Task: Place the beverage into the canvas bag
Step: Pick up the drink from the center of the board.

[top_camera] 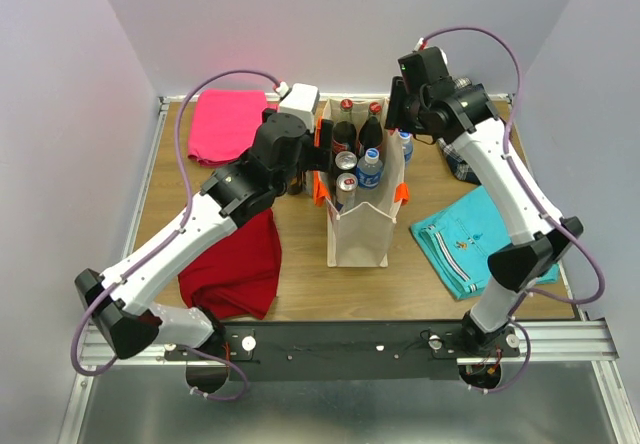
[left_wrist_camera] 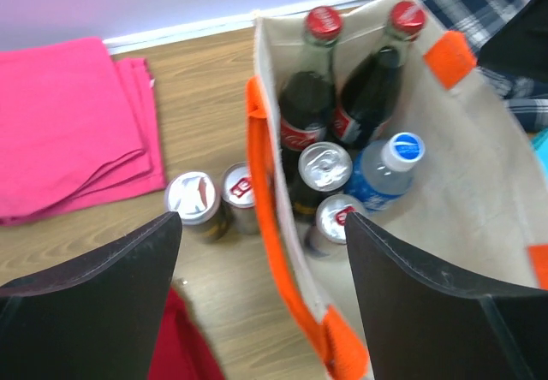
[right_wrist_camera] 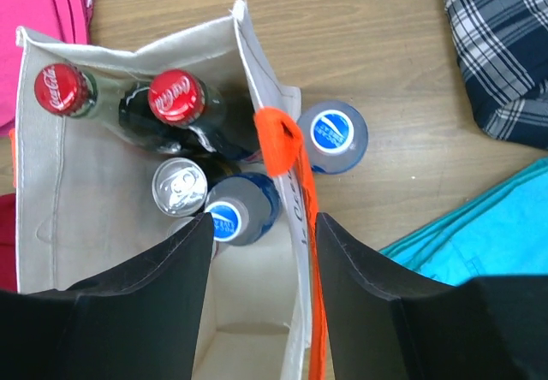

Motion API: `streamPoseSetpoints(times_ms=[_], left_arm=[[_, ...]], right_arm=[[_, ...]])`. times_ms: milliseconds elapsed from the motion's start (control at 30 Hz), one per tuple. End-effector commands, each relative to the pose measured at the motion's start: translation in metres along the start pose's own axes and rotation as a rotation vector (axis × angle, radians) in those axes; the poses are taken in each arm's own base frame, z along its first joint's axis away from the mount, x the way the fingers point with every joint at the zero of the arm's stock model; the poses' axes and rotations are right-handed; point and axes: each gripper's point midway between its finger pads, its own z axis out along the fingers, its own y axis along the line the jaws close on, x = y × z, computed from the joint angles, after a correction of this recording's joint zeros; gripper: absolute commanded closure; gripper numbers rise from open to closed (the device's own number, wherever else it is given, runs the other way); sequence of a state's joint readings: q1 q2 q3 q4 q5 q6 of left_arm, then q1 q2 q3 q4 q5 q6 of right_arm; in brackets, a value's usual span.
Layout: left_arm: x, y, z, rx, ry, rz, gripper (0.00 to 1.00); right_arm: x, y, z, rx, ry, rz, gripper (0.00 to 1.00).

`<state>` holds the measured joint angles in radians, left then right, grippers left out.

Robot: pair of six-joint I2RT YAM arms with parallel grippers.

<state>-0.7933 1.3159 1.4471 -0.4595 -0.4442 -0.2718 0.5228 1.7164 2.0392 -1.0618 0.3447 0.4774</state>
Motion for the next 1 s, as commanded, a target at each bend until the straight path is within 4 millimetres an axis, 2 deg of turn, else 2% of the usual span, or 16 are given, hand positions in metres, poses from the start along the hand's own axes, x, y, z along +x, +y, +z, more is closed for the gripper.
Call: streamPoseSetpoints(times_ms=[0,133,233,267,500,767,900,967], left_arm=[[0.007,0.038,-0.012,-0.107,-0.006,-0.007,0.12],[0.012,0.054,-0.018,-0.13,0.008,-0.023,0.11],[0.017,0.067,-0.018,-0.159,0.027,-0.038,0.1],[0.017,0.069,-0.019,-0.164,0.027,-0.048,0.09],[0.024,0.093,-0.016,-0.193,0.051,-0.103,0.07],[0.034,0.114,-0.009,-0.2,0.086,-0.171,0.06],[0.044,0.126,-0.005,-0.209,0.109,-0.219,0.06],[0.046,0.133,-0.004,-0.217,0.113,-0.237,0.06]], right_arm=[[-0.02,0.025,0.001,-0.058,-0.053,-0.025,0.38],[-0.027,0.043,-0.001,-0.091,-0.072,-0.051,0.36],[-0.025,0.057,0.002,-0.111,-0.064,-0.078,0.35],[-0.028,0.065,-0.003,-0.132,-0.079,-0.082,0.34],[-0.022,0.106,-0.001,-0.219,-0.075,-0.132,0.32],[0.004,0.15,0.008,-0.317,-0.038,-0.219,0.3],[0.022,0.181,0.006,-0.381,-0.027,-0.286,0.29],[0.024,0.191,0.004,-0.403,-0.041,-0.31,0.29]])
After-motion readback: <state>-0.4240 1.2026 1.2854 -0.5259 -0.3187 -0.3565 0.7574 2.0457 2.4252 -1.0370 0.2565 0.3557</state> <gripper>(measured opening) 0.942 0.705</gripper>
